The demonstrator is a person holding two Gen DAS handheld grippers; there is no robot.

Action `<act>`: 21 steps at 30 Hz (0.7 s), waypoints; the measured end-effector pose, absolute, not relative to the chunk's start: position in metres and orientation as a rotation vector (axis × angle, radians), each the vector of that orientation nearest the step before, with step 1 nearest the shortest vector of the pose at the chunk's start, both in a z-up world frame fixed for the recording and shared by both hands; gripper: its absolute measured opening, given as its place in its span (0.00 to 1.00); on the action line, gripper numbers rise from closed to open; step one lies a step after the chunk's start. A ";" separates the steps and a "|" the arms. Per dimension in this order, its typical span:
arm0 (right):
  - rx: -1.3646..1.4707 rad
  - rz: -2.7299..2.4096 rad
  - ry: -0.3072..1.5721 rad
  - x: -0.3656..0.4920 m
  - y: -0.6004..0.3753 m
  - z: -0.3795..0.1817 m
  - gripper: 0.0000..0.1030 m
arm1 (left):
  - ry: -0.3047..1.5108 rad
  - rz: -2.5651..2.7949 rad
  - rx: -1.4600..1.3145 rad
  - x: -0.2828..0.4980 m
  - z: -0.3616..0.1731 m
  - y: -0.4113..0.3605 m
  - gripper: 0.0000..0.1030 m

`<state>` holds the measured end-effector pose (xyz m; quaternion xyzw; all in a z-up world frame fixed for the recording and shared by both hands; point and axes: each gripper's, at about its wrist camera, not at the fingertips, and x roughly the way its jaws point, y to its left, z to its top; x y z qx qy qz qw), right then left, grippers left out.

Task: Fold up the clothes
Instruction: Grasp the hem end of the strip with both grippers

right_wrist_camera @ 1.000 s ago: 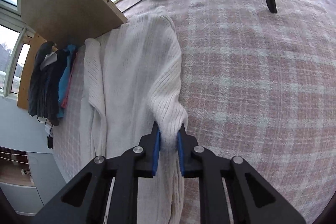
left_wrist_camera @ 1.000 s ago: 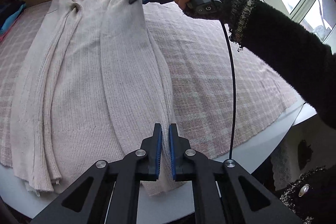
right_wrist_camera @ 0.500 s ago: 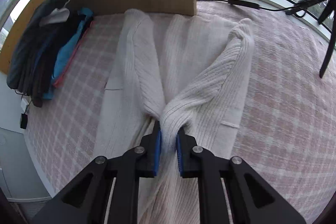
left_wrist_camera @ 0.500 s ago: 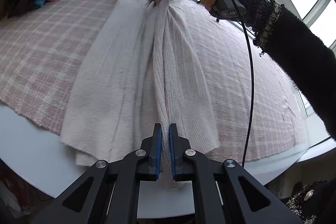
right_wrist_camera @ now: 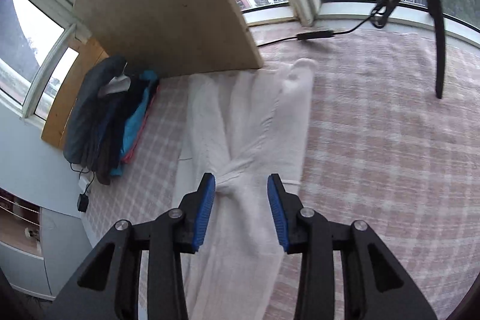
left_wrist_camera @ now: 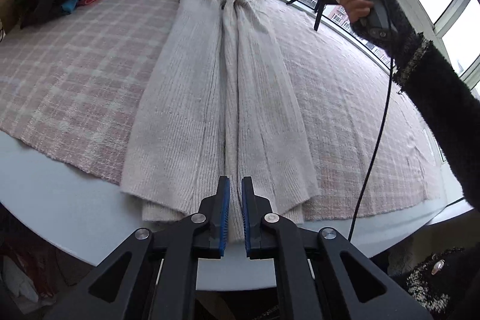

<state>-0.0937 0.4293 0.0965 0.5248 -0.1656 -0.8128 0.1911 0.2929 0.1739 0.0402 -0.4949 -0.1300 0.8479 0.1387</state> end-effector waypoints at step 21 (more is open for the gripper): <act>1.452 -2.188 -0.142 0.014 0.358 0.056 0.35 | -0.131 2.553 -1.502 0.255 0.037 0.117 0.19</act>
